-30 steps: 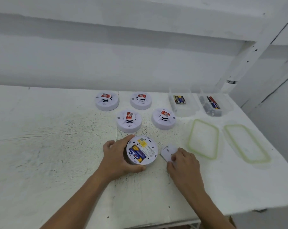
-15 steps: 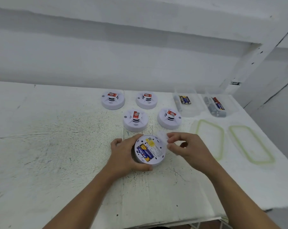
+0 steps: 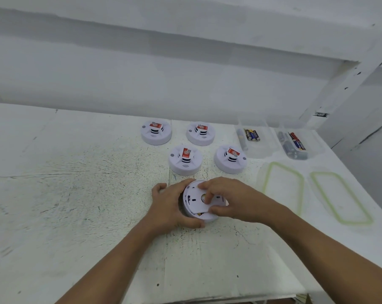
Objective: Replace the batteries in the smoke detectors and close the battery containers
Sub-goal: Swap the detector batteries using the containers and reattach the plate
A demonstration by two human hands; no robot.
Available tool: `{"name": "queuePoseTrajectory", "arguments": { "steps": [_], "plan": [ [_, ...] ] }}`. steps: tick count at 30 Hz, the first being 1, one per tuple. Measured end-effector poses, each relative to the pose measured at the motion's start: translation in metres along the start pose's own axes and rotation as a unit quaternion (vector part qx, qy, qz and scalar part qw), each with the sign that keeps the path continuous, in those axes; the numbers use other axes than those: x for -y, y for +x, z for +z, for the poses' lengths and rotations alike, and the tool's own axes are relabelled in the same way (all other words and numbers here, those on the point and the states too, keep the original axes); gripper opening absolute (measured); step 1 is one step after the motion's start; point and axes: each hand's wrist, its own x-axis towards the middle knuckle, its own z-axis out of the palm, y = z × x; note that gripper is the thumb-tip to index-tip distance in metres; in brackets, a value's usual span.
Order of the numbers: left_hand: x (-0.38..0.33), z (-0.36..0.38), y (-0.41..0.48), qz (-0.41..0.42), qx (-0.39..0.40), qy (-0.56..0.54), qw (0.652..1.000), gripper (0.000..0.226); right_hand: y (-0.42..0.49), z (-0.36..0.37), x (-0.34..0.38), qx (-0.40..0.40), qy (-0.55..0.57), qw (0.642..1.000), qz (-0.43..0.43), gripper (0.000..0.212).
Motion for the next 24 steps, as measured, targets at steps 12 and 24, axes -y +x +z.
{"name": "queuePoseTrajectory", "arguments": {
  "steps": [12,24],
  "plan": [
    [-0.01,-0.003,-0.003,-0.01,0.006,-0.008,1.0,0.09,0.004,-0.003,-0.002,0.032,-0.042,0.998,-0.025,0.021],
    [-0.004,-0.001,-0.001,-0.007,0.004,-0.008,1.0,0.081,0.01,-0.004,-0.005,0.029,0.02,0.999,-0.015,0.017]
  ]
}}
